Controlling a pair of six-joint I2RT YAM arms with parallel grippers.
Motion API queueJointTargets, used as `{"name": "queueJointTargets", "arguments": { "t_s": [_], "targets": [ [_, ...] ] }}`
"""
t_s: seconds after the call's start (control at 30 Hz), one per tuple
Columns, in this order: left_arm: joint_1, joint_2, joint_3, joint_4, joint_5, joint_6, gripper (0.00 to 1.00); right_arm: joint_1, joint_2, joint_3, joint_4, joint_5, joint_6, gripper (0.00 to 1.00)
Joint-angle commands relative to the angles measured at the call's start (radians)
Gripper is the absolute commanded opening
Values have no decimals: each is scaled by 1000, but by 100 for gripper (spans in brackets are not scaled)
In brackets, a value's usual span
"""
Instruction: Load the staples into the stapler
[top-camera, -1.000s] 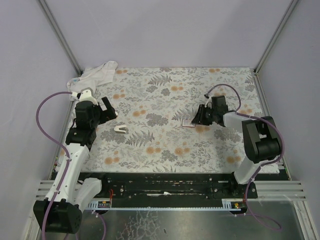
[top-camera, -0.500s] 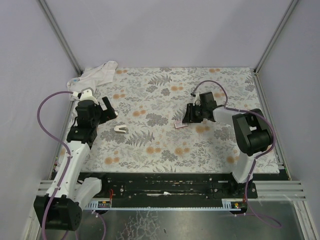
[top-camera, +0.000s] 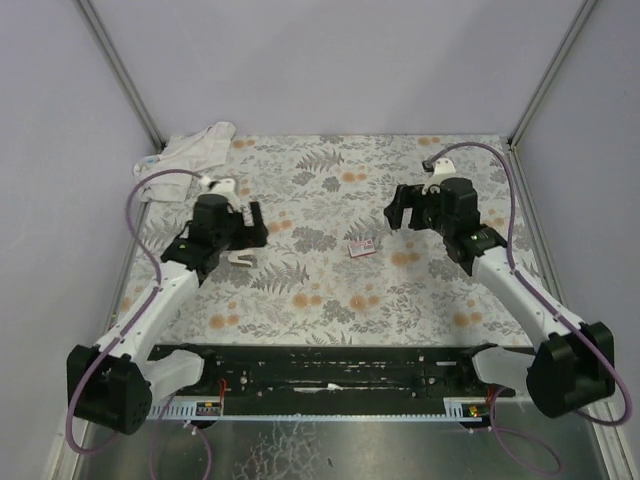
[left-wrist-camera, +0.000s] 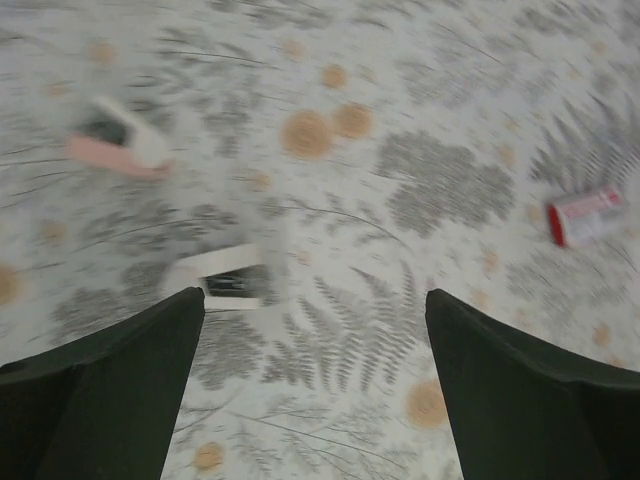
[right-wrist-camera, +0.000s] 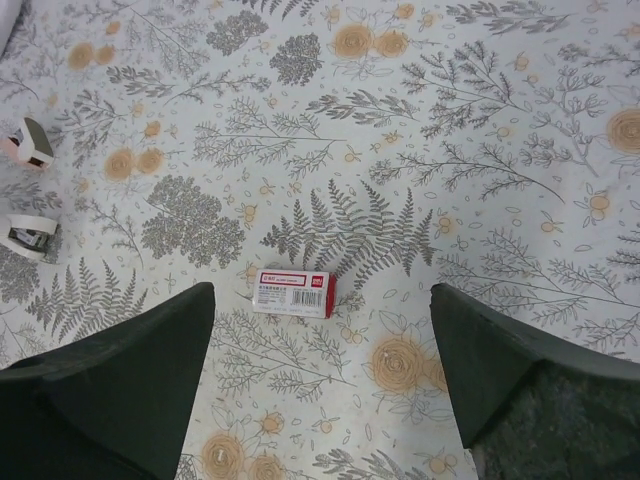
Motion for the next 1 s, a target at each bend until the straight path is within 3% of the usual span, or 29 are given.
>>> {"name": "queueJointTargets", "arguments": {
  "t_s": [0.0, 0.07, 0.17, 0.3, 0.47, 0.97],
  "targets": [
    [-201, 120, 105, 85, 94, 46, 90, 0, -87, -47, -63, 31, 6, 96],
    [-296, 231, 174, 81, 71, 80, 90, 0, -128, -78, -56, 16, 8, 97],
    [-375, 416, 284, 101, 185, 149, 90, 0, -181, -125, -48, 10, 8, 99],
    [-416, 596, 390, 174, 371, 229, 91, -1, -233, -146, -91, -6, 42, 99],
    [-421, 811, 505, 182, 442, 285, 90, -1, -291, -179, -118, -1, 106, 99],
    [-488, 1002, 587, 198, 383, 400, 90, -2, -398, -260, -155, 27, 116, 99]
  ]
}}
